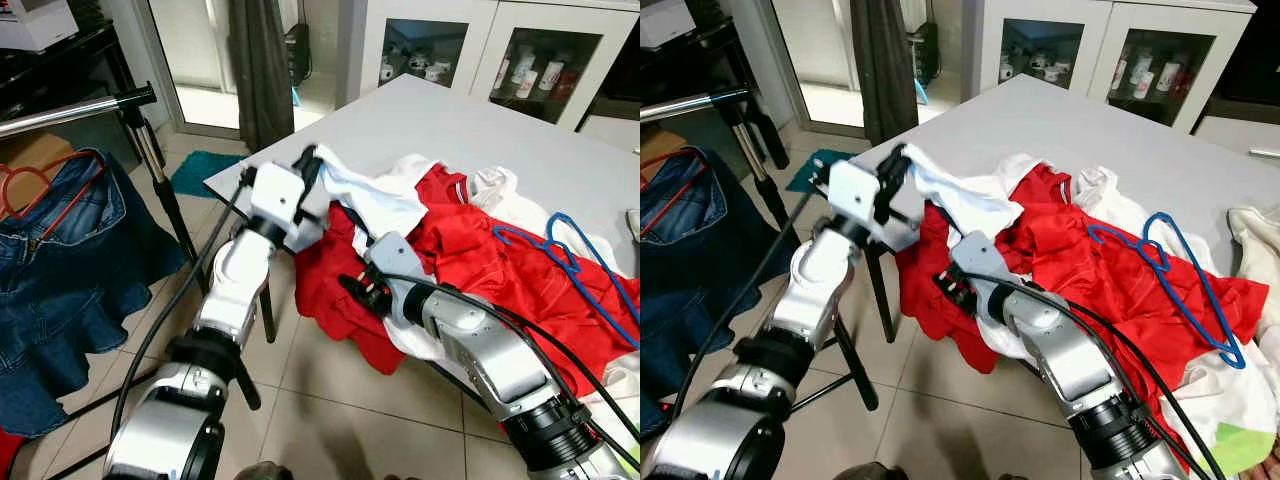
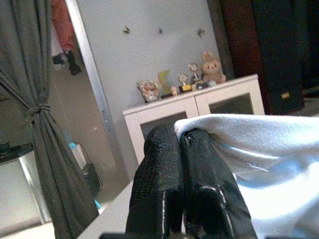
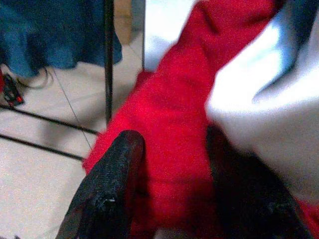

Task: Hang hanger

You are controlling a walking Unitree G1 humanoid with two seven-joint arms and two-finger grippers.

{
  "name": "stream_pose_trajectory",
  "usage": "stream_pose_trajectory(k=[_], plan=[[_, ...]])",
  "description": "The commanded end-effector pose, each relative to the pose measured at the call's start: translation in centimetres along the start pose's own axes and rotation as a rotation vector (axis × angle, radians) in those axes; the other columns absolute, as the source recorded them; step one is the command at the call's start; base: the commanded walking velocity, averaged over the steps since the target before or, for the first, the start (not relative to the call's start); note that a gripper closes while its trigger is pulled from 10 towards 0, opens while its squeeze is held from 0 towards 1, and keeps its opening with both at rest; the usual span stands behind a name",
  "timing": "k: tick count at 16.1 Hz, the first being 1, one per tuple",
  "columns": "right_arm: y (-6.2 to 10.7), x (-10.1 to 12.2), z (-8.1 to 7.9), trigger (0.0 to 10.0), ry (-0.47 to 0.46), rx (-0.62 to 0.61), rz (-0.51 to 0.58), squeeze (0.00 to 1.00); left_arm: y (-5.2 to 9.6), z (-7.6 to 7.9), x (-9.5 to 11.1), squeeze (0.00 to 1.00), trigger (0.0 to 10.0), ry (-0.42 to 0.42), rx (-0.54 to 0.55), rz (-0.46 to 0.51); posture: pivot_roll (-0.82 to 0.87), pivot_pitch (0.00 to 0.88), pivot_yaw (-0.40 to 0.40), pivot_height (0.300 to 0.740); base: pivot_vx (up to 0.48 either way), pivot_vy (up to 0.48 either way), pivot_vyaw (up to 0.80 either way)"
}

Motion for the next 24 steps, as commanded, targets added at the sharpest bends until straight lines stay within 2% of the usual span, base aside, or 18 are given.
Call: stream_pose_trajectory(k=[1, 5, 8, 11, 12, 24], plan=[[0.2, -1.9, 0.5, 10.0, 0.031, -0.019, -0.102, 0.0, -1.1, -1.7, 2.3, 0.0, 10.0, 0.008, 0.076, 0.095, 0.04, 0.0, 0.058, 0.74, 0.0, 0.0, 0.0], [0.3, -2.5, 1.5, 10.0, 0.108, -0.067, -0.157, 0.0, -1.7, -2.3, 3.5, 0.0, 10.0, 0.026, 0.103, 0.134, 0.04, 0.0, 0.058, 0.74, 0.0, 0.0, 0.0], [0.5, -3.5, 2.7, 10.0, 0.117, -0.144, -0.214, 0.0, -1.9, -2.9, 4.2, 0.0, 10.0, 0.044, 0.129, 0.158, 0.03, 0.0, 0.055, 0.74, 0.0, 0.0, 0.0], [0.7, -4.1, 4.2, 10.0, 0.098, -0.234, -0.255, 0.0, -2.1, -3.3, 4.7, 0.0, 10.0, 0.046, 0.141, 0.177, 0.03, 0.0, 0.055, 0.74, 0.0, 0.0, 0.0], [1.1, -4.5, 5.4, 10.0, 0.087, -0.301, -0.28, 0.0, -2.2, -3.6, 5.0, 0.0, 10.0, 0.044, 0.148, 0.186, 0.03, 0.0, 0.055, 0.74, 0.0, 0.0, 0.0], [3.7, -7.8, 9.6, 10.0, 0.069, -0.483, -0.42, 0.0, -1.8, -4.3, 4.6, 0.0, 10.0, 0.026, 0.166, 0.168, 0.03, 0.004, 0.055, 0.74, 0.0, 0.0, 0.0]])
Point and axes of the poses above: a point about 5 cm out from each wrist's last joint towards the gripper, its own y axis pointing back from the gripper into the wrist, its own x axis along the axis of the wrist's last joint, z = x × y, the point moved 2 cm from there along -y, pointing out of the wrist towards the gripper, and after that the axes turned 10 degrees about y, right-handed, at the moved point
